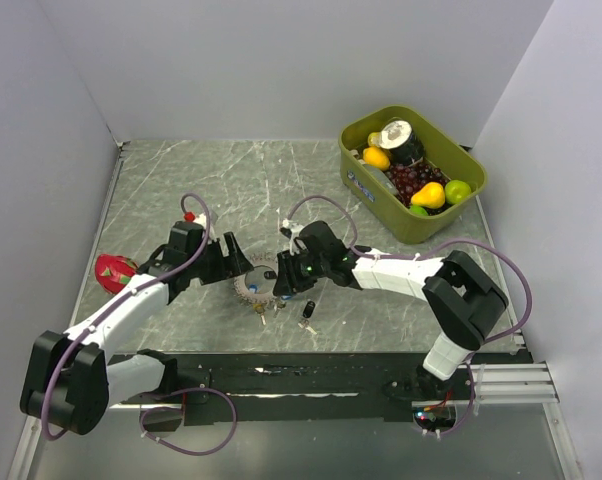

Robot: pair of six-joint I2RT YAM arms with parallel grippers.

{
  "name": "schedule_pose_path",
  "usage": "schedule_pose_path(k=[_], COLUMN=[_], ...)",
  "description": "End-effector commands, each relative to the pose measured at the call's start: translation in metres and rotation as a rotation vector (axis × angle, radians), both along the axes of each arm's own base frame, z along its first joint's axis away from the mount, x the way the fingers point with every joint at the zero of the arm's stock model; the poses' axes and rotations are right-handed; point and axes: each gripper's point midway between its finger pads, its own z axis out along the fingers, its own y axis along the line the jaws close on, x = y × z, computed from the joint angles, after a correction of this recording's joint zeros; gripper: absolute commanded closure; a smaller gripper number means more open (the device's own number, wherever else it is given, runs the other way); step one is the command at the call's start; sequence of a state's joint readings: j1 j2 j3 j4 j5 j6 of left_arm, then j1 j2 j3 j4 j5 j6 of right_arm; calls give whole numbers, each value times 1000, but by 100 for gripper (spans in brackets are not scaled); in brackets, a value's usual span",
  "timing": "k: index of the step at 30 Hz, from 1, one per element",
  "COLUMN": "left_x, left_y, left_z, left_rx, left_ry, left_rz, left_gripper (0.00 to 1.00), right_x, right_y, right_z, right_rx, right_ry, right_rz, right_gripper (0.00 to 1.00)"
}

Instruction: Put the keys on the keyring

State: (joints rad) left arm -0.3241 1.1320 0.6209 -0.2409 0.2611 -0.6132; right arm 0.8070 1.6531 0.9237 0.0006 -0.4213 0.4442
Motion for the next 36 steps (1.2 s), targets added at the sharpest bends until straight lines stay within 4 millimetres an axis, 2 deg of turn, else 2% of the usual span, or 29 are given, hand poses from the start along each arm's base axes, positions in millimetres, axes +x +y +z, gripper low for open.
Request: schedule_pose_path(k=[1, 5, 7, 16, 22, 36], left_x=[4, 3, 3, 0, -1, -2], left_y=[-7, -10, -10, -10, -8, -8], left_z=[2, -1, -2, -7, -5, -4], left_rx=[-34, -49, -49, -45, -44, -43], left_ry=[-18, -8, -7, 1, -8, -9], left_rz=[-20, -27, -27, -30, -28, -27], left_gripper=[15, 16, 16, 15, 15, 15], right_x=[9, 7, 1, -2, 0, -1], right_y=[-3, -4, 1, 13, 15, 17], right_z=[19, 12, 12, 0, -17, -36], right_rx=[-2, -74, -101, -221, -286, -312], right_ry=[-60, -75, -89, -171, -162, -144], right_rz=[-20, -22, -2, 6, -9, -8], right_gripper=[57, 56, 56, 51, 52, 53])
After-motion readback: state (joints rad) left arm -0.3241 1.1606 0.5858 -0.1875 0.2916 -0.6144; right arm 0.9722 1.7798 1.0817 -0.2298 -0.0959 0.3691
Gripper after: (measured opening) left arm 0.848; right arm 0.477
